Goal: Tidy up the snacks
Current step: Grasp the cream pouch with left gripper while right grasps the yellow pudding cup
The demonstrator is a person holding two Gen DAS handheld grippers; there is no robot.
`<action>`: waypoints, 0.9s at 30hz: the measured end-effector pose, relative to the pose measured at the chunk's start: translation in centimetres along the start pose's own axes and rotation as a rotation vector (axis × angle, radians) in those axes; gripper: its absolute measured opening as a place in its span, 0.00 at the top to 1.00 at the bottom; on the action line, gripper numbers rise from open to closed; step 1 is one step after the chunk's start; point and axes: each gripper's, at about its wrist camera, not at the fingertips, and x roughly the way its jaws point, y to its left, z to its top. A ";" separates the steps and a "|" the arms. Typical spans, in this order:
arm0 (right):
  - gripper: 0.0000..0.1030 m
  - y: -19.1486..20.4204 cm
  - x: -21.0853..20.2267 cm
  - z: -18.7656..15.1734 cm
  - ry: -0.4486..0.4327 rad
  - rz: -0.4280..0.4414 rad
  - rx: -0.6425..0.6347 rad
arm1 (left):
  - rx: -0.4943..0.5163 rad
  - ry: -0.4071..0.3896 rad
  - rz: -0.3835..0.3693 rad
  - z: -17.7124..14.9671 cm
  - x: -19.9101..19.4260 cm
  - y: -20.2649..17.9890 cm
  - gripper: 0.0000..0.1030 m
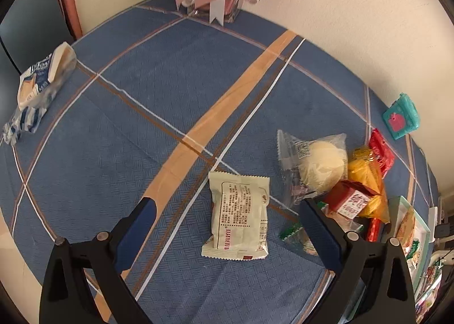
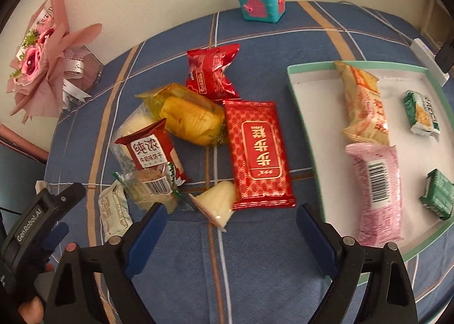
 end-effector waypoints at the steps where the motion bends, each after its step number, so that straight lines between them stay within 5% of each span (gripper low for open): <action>1: 0.13 0.1 0.3 0.1 0.008 0.007 0.006 | -0.001 0.010 0.006 0.0 0.4 0.0 0.03; 11: 0.26 0.5 3.0 0.7 0.055 0.006 0.048 | 0.004 0.083 0.002 0.1 3.6 -0.4 0.05; 20: 0.34 -0.1 4.4 0.7 0.062 0.017 0.065 | 0.033 0.110 0.021 0.1 5.3 -1.6 0.16; 24: 0.37 -0.4 4.4 0.6 0.056 0.034 0.069 | 0.037 0.093 0.042 0.1 4.7 -1.4 0.39; 27: 0.45 -0.6 4.1 0.6 0.054 0.055 0.067 | 0.037 0.090 0.034 0.1 4.4 -1.3 0.43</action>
